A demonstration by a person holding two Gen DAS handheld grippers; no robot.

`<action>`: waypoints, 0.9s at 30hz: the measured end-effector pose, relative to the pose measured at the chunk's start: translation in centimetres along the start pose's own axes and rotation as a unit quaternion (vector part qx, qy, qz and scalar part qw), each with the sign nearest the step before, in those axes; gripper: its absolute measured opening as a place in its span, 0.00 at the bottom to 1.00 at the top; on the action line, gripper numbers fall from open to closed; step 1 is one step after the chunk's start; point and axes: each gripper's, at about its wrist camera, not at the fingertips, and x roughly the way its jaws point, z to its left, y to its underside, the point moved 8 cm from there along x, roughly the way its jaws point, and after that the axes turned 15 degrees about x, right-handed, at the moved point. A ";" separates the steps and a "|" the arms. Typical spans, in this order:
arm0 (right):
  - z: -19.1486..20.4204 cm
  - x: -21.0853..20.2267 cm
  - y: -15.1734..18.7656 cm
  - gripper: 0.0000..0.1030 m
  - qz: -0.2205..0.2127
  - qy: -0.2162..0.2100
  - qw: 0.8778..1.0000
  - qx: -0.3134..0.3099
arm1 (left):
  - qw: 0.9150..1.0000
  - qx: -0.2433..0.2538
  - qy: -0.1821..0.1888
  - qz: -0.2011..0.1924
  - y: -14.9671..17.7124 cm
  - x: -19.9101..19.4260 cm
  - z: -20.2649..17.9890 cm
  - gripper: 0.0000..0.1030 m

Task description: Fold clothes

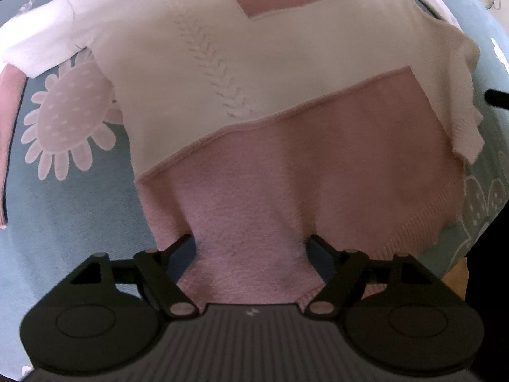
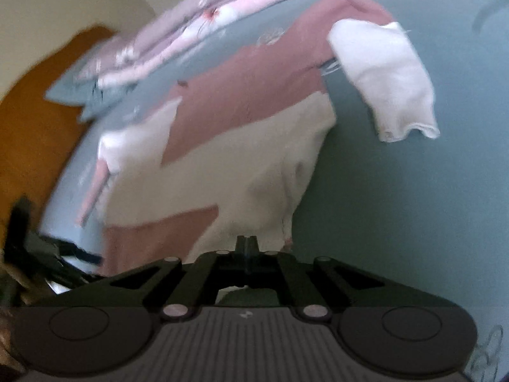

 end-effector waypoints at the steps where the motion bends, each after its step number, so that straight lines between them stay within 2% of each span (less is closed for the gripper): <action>1: -0.2 -0.6 -0.2 0.01 -0.006 0.003 1.000 0.001 | 1.000 -0.001 0.000 -0.001 0.1 0.0 0.0 0.75; 3: -0.7 -1.3 -0.5 0.11 -0.010 0.013 1.000 0.004 | 1.000 -0.001 -0.001 -0.002 0.1 -0.1 0.0 0.76; 5: -1.3 -1.1 -0.5 0.15 -0.012 0.019 1.000 0.002 | 1.000 -0.002 -0.001 -0.003 0.2 -0.1 0.1 0.76; 10: -2.1 2.2 -0.3 0.44 0.007 -0.003 0.999 0.043 | 1.000 -0.004 0.000 -0.003 0.3 -0.3 0.3 0.76; 12: -2.7 3.6 0.2 0.41 0.017 0.006 0.998 0.056 | 1.000 -0.004 0.000 -0.002 0.3 -0.3 0.4 0.76; 13: -2.7 3.8 0.3 0.22 0.014 0.004 0.998 0.054 | 1.000 -0.004 0.000 -0.001 0.3 -0.4 0.4 0.76; 14: -2.6 3.9 0.5 0.12 0.021 0.000 0.998 0.059 | 1.000 -0.003 0.000 0.000 0.3 -0.4 0.5 0.76; 18: -2.5 2.1 1.3 0.10 0.011 0.011 0.998 0.056 | 1.000 -0.002 0.002 0.003 0.3 -0.5 0.7 0.76; 24: -3.8 -4.2 1.5 0.10 -0.030 0.024 0.996 0.075 | 1.000 -0.001 0.001 0.002 0.4 -0.6 1.0 0.76; 27: -4.8 -6.2 1.6 0.10 -0.033 0.051 0.995 0.077 | 1.000 -0.001 0.000 0.002 0.4 -0.7 1.1 0.77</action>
